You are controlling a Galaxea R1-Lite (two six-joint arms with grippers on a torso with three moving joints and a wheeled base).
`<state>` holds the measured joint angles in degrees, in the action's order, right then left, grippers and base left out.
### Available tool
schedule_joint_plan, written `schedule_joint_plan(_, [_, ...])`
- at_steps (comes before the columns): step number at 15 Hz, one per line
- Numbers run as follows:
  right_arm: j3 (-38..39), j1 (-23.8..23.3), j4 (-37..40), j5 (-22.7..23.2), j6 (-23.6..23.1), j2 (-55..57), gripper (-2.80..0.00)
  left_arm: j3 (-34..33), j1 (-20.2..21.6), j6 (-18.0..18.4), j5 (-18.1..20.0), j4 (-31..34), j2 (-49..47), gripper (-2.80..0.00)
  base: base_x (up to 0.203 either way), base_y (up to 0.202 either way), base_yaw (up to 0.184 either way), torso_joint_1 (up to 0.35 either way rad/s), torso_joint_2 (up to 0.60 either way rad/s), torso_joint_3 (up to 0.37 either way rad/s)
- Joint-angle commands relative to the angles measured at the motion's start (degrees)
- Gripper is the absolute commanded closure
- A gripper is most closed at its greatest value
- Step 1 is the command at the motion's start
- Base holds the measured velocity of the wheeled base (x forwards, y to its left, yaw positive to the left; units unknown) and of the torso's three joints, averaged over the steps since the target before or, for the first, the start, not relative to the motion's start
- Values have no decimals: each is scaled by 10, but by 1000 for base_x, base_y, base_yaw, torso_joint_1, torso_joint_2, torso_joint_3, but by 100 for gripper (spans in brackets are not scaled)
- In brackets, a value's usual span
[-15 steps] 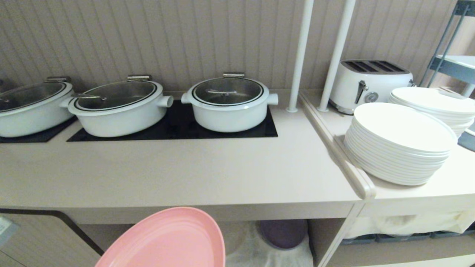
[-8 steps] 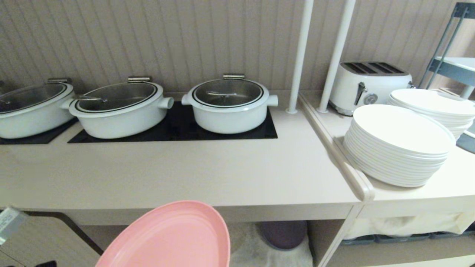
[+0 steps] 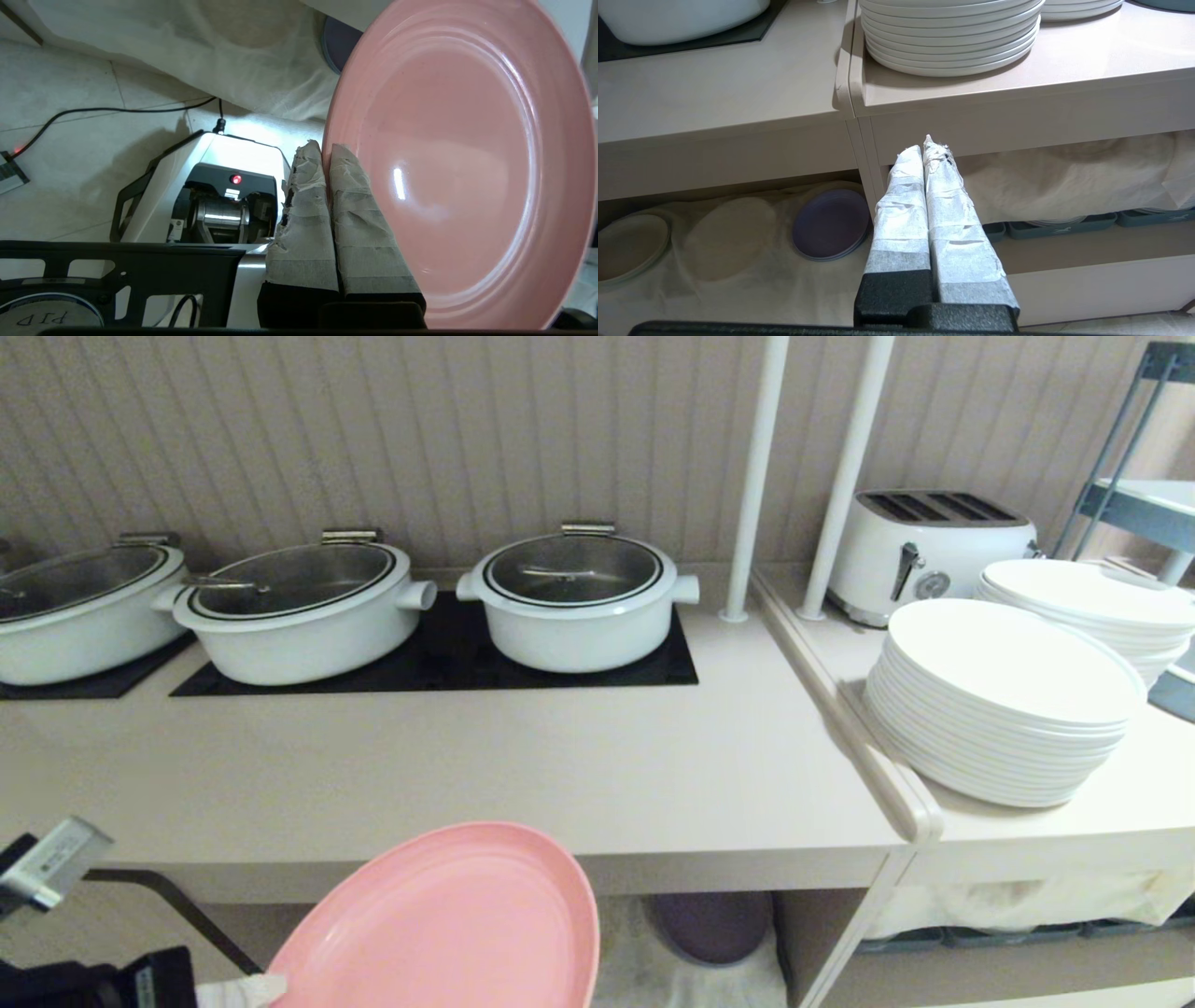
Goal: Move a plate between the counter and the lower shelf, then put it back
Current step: Put the plate
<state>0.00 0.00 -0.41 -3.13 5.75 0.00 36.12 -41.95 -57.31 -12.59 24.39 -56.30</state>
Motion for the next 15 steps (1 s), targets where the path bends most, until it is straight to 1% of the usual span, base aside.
schedule_joint_plan(1, [0,0,0,0,0,0,0,17,0,-3,-1,0,-31,0,0,0,0,0,0,0])
schedule_joint_plan(3, [0,0,0,0,0,0,0,37,1,-3,-2,-3,-56,0,0,0,0,0,0,0])
schedule_joint_plan(7, [0,0,0,0,0,0,0,68,1,-3,-16,-8,-103,0,0,0,0,0,0,0])
schedule_joint_plan(10, [0,0,0,0,0,0,0,79,2,-2,-21,-39,-133,0,0,0,0,0,0,0])
schedule_joint_plan(11, [0,0,0,0,0,0,0,87,2,2,-25,-40,-146,0,0,0,0,0,0,0])
schedule_joint_plan(13, [0,0,0,0,0,0,0,103,9,31,-29,-42,-168,0,0,0,0,0,0,0])
schedule_joint_plan(15, [0,0,0,0,0,0,0,119,20,42,-35,-43,-197,0,0,0,0,0,0,0])
